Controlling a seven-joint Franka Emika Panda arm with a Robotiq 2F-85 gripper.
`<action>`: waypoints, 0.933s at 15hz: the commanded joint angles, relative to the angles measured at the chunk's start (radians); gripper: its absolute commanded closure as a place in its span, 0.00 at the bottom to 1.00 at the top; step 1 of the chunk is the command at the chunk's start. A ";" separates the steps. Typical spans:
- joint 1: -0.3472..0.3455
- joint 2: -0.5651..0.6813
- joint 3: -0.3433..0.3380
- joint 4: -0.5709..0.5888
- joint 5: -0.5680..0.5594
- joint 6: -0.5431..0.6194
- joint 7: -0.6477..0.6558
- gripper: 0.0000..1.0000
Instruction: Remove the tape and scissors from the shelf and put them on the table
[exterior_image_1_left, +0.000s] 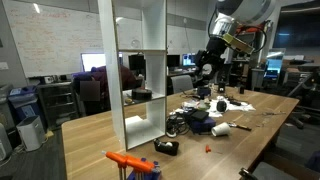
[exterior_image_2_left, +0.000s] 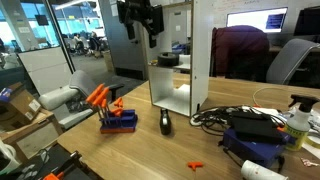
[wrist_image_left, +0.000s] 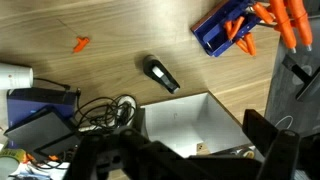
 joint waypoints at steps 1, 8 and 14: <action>-0.025 0.003 0.020 0.008 0.013 -0.003 -0.011 0.00; -0.025 -0.015 0.028 0.009 0.015 0.009 0.000 0.00; -0.049 -0.026 0.131 0.017 0.018 -0.026 0.244 0.00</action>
